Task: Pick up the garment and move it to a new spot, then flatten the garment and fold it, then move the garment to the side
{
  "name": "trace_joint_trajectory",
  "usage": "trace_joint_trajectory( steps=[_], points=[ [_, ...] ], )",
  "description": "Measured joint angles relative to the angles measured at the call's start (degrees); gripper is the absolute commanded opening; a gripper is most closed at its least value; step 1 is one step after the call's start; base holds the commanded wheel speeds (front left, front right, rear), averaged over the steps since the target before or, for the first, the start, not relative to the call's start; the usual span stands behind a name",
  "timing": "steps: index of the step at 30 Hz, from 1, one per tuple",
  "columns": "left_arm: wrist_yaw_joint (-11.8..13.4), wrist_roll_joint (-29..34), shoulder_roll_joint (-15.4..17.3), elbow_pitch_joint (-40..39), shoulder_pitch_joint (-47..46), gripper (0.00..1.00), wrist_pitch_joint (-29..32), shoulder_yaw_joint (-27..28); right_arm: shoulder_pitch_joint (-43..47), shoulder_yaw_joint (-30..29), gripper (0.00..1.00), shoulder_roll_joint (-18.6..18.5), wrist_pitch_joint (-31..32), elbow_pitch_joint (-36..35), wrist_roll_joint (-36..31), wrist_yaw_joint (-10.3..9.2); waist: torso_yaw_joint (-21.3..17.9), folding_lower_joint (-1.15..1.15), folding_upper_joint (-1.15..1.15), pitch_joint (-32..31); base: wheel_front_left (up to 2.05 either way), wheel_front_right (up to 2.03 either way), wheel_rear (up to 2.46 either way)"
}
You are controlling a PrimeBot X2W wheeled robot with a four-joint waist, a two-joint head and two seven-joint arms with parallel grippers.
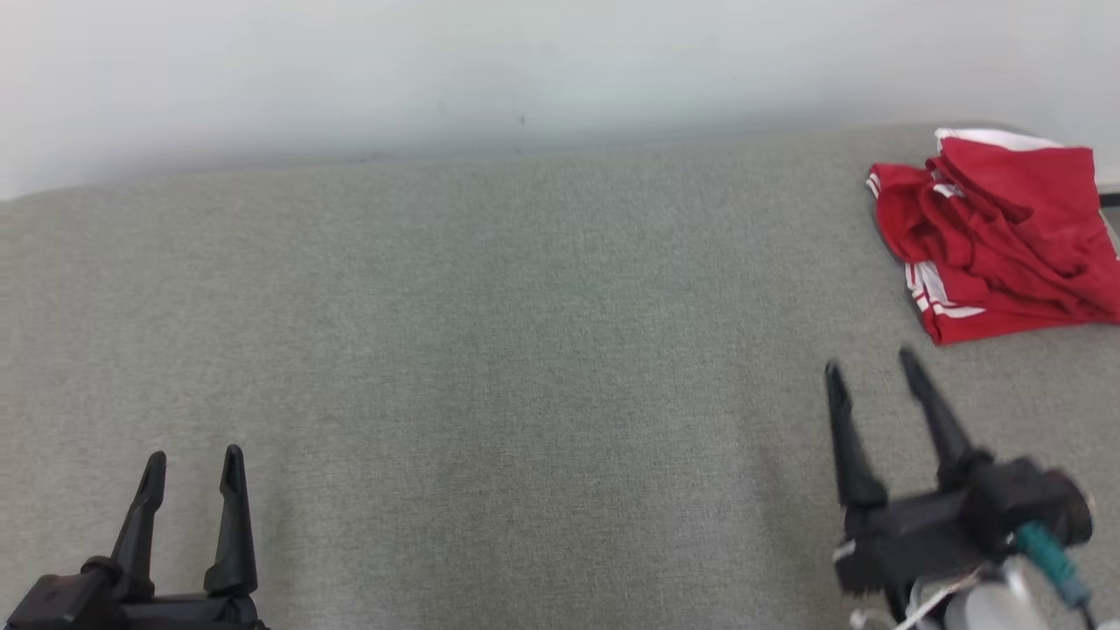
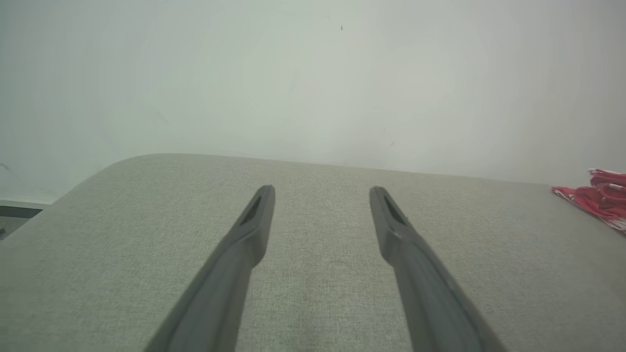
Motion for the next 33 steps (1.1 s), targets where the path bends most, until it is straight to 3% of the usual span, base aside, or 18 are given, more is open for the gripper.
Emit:
trace_joint_trajectory(
  steps=[13, 25, 26, 33],
  points=[
    [0.0, 0.4, -0.8, 5.3, 1.8, 1.0, 0.0, -1.7, 9.1, -1.5, 1.0, 3.0, -1.5, 2.0, 0.2, 0.0, 1.9, 0.0, 0.0, -5.8, 0.0, 0.0, 0.0],
    [0.0, 0.8, -1.1, 8.8, 2.3, 1.0, 0.0, -2.1, 9.6, -1.5, 1.0, 3.4, -1.8, 5.6, 1.3, 0.0, 3.5, 0.01, 0.0, -8.5, 0.0, 0.0, 0.0],
    [0.0, 0.8, -1.1, 8.8, 2.3, 0.0, 0.0, -2.1, 9.6, -1.5, 0.0, 3.4, -1.8, 5.6, 1.3, 0.0, 3.5, 0.01, 0.0, -8.5, 0.0, 0.0, 0.0],
    [0.0, -1.4, -1.9, 11.4, 3.2, 0.0, 1.1, -2.1, 10.9, -1.6, 0.0, 3.6, -0.9, 8.1, 3.7, 0.0, 3.5, 0.01, 0.0, -8.5, 0.0, 0.0, 0.0]
  ],
)
